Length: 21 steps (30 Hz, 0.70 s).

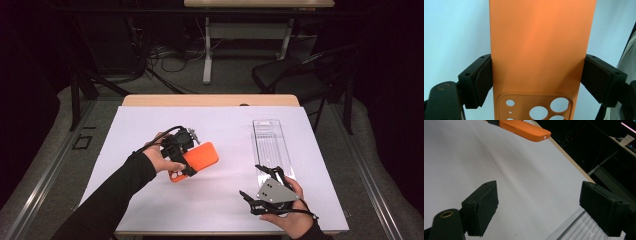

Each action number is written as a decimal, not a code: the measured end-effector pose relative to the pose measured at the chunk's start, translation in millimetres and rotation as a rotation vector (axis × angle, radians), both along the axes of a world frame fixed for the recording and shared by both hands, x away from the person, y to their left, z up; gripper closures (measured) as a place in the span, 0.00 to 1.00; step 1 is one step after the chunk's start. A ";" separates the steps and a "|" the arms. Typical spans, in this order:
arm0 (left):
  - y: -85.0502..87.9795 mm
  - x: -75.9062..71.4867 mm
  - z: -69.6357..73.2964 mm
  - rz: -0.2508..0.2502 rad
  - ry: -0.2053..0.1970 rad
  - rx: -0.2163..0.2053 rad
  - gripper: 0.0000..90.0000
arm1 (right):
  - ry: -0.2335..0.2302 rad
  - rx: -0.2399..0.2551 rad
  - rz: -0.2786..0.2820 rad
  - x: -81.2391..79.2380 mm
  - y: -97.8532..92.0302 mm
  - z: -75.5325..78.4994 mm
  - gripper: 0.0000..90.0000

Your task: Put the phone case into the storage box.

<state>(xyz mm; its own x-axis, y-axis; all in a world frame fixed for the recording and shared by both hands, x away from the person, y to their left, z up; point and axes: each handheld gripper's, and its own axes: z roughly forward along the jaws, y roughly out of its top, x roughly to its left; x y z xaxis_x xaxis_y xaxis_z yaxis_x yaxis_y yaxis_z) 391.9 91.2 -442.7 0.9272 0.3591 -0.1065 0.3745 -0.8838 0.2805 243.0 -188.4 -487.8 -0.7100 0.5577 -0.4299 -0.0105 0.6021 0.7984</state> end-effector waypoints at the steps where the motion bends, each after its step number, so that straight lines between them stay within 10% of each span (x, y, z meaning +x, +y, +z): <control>1: -0.5 0.6 0.7 -0.001 -0.001 0.000 0.18 | 0.000 -0.014 0.008 1.2 2.2 0.3 0.18; 21: -20.2 11.3 16.1 -0.028 0.017 0.086 0.18 | -0.126 -0.242 0.077 25.6 29.5 14.1 0.33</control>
